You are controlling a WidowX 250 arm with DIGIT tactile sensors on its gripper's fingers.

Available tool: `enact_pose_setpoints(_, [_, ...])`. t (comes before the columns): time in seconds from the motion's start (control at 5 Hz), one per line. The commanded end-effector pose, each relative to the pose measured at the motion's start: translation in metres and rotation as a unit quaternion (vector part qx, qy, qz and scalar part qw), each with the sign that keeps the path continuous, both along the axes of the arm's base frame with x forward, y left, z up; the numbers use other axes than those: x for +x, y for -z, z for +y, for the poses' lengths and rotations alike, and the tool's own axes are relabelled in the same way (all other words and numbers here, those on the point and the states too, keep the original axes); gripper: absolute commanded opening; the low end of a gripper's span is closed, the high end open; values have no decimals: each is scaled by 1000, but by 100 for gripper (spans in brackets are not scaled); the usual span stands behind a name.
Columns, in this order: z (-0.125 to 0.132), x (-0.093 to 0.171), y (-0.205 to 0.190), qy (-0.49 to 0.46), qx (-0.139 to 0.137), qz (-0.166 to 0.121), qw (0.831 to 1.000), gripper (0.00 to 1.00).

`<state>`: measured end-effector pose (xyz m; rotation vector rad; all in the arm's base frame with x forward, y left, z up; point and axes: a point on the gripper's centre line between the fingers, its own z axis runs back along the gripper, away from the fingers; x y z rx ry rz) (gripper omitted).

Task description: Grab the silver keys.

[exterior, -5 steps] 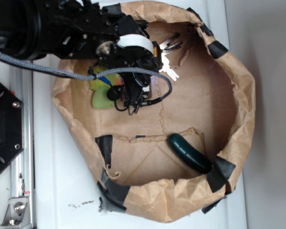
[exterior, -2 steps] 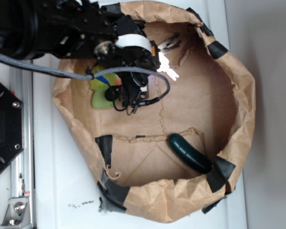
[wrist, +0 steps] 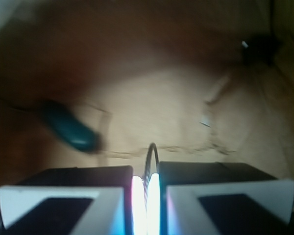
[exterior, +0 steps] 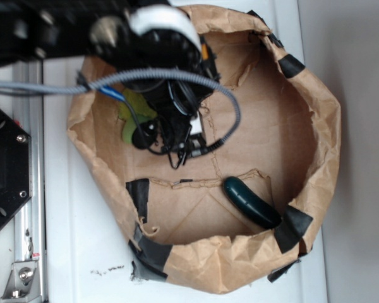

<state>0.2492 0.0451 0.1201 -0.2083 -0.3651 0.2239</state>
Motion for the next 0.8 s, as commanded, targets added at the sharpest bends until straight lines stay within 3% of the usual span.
enact_pose_setpoints(0.0, [14, 0, -50, -1, 17, -37, 999, 0])
enact_pose_setpoints(0.4, [8, -2, -44, -5, 39, -45, 998, 0])
enact_pose_setpoints(0.6, [8, -2, -39, -5, 60, -34, 998, 0])
